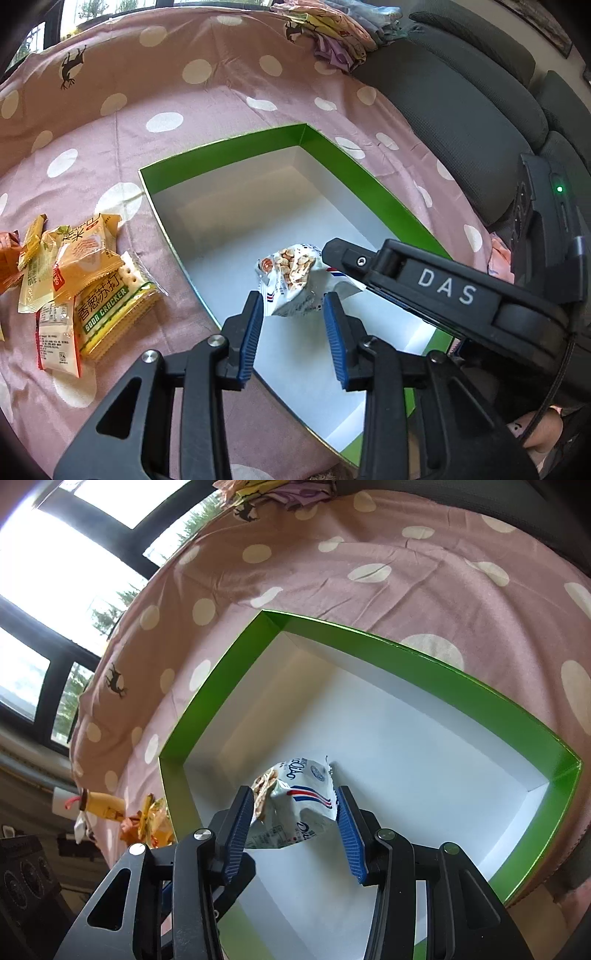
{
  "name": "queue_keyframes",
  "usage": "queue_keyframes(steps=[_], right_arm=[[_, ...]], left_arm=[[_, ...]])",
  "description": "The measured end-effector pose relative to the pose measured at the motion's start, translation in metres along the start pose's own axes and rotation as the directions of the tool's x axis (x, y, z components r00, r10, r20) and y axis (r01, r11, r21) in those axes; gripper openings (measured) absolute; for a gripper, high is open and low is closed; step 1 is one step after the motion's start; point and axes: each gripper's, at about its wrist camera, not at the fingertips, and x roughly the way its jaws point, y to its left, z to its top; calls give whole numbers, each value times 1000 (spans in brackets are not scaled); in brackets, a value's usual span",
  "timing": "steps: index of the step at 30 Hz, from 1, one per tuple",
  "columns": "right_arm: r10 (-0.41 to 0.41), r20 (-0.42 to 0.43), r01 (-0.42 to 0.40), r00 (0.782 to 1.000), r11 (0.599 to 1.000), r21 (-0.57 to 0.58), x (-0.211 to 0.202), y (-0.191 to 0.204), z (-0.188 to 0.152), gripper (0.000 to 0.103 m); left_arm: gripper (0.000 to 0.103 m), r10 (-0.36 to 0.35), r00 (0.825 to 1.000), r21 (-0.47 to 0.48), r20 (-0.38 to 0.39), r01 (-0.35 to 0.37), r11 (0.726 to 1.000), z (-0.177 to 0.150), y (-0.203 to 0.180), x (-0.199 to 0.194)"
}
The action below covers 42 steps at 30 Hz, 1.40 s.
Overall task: Organize snacks
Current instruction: 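Lower the nut packet into the box and open the right tool, then move the right tool back to the white red-edged biscuit packet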
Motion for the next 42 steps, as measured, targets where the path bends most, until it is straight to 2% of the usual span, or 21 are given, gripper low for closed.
queue_keyframes(steps=[6,8,10,12,14,17,19,22,25,29,32,36,39,42], right_arm=[[-18,56,19,998,1000,-20,-16,10,-3,48],[-19,75,22,997,999,-34,-22,17,-5,48],[-24,99,30,995,998,-53,-27,25,-7,48],[-15,118,24,993,997,-78,-32,34,-10,48],[12,131,2,991,995,-104,-36,45,-14,51],[43,151,-20,988,988,-151,-40,63,-21,64],[64,169,-31,984,981,-191,-39,78,-27,82],[90,126,-55,988,965,-255,-28,99,-35,85],[112,78,-80,991,940,-333,-13,127,-49,85],[99,-11,-94,995,889,-448,15,163,-72,85],[26,-85,-66,996,860,-506,48,183,-91,85],[-82,-161,-20,984,837,-547,94,200,-116,85],[-167,-147,46,975,799,-599,118,214,-134,85],[-248,-79,138,966,744,-653,134,227,-149,85]], left_arm=[[53,11,997,-3,74,-11,1000,-8,6,-35],[68,26,994,-8,110,-26,1000,-12,12,-47],[76,68,987,-21,147,-66,998,-16,20,-58],[77,103,980,-41,169,-98,994,-21,31,-68],[83,122,975,-75,187,-109,991,-28,45,-79],[92,168,961,-141,220,-139,980,-39,69,-98],[98,208,951,-179,228,-169,969,-47,84,-110],[102,291,925,-256,244,-228,940,-64,112,-129],[102,363,900,-361,239,-265,894,-85,144,-142],[102,383,901,-487,206,-245,839,-111,188,-147],[102,412,893,-556,180,-253,792,-121,212,-150],[102,444,885,-618,138,-273,737,-134,236,-153],[102,457,881,-640,121,-283,714,-138,246,-155],[102,456,880,-653,130,-270,707,-142,252,-160]])
